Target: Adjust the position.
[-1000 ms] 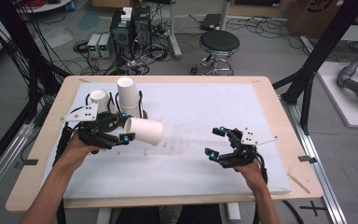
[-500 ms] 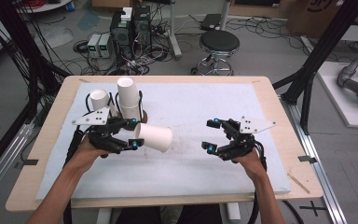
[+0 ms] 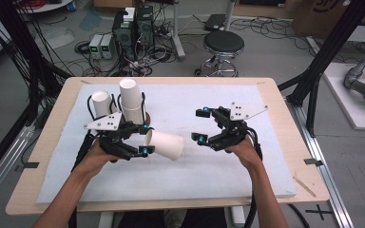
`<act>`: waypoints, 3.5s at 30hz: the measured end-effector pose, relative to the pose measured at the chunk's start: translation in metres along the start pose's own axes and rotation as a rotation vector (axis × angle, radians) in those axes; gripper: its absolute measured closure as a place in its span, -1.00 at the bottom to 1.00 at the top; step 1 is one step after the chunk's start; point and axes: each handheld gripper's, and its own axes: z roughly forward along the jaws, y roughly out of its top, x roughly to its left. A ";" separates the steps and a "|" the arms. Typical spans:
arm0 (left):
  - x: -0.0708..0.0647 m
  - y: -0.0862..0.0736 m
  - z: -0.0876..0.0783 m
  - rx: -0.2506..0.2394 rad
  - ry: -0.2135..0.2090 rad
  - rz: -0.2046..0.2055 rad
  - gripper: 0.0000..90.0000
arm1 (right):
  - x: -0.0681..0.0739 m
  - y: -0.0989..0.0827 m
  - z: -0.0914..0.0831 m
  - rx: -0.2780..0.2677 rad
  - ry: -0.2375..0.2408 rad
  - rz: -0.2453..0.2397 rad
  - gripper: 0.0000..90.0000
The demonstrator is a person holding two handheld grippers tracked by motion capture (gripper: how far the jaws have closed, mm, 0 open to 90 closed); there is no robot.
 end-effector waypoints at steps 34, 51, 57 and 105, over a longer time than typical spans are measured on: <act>-0.004 0.001 0.011 -0.065 -0.059 -0.008 -0.23 | 0.011 -0.004 0.058 0.075 0.175 0.026 -0.59; -0.008 0.011 0.006 -0.091 -0.052 0.025 -0.23 | 0.017 -0.011 0.074 0.120 0.228 0.046 -0.59; -0.008 0.014 0.000 -0.110 -0.040 0.026 -0.23 | 0.016 -0.014 0.076 0.149 0.236 0.058 -0.59; -0.008 0.013 -0.002 0.030 0.006 -0.046 -0.96 | 0.019 -0.019 0.067 0.176 0.220 0.041 -0.37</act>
